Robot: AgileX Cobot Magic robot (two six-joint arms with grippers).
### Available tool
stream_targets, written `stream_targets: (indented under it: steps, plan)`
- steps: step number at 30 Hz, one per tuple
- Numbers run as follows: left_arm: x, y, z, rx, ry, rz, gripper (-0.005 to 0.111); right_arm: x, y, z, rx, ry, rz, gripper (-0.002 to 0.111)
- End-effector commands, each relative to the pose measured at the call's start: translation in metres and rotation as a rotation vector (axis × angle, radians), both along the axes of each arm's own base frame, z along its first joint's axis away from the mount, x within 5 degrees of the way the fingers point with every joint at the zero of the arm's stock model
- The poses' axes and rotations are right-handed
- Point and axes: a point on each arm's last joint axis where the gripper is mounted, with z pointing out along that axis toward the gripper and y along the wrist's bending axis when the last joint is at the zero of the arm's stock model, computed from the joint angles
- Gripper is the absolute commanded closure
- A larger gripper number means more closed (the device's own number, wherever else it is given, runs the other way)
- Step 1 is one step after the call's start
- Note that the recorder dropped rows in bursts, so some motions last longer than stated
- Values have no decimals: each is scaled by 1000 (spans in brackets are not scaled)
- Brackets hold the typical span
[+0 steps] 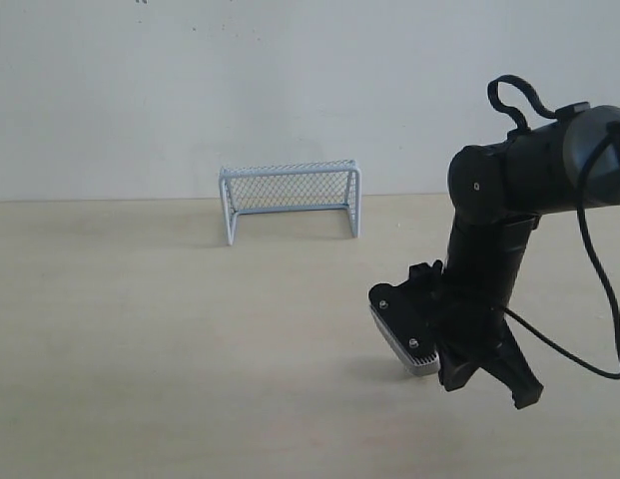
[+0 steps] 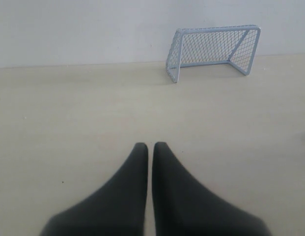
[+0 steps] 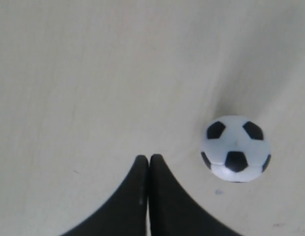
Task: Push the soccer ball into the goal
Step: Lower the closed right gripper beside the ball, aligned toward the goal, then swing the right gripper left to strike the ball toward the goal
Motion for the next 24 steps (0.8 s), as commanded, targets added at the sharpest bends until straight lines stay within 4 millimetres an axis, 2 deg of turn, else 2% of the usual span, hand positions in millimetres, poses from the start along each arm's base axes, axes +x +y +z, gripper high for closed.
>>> stream_targets:
  steps: [1, 5, 6, 8, 9, 11, 12, 14, 18, 21, 24]
  plan:
    - [0, 0, 0, 7, -4, 3, 102, -2, -1, 1, -9, 24, -10, 108]
    - [0, 0, 0, 7, -4, 3, 102, 0, 0, 1, 0, 3, -16, 108]
    - [0, 0, 0, 7, -4, 3, 102, 5, 2, 0, 18, -42, -11, 108]
    - [0, 0, 0, 7, -4, 3, 102, 27, 10, -2, 106, -277, -37, 108]
    - [0, 0, 0, 7, -4, 3, 102, 40, 15, 3, 196, -406, -168, 108]
    - [0, 0, 0, 7, -4, 3, 102, 57, 21, 22, 438, -555, -537, 108]
    - [0, 0, 0, 7, -4, 3, 102, 59, 22, 33, 524, -575, -653, 108]
    - [0, 0, 0, 7, -4, 3, 102, 59, 21, 54, 601, -628, -695, 108]
    - [0, 0, 0, 7, -4, 3, 102, 53, 18, 79, 626, -657, -685, 108]
    - [0, 0, 0, 7, -4, 3, 102, 45, 15, 91, 637, -612, -755, 108]
    - [0, 0, 0, 7, -4, 3, 102, 36, 11, 94, 623, -504, -902, 108]
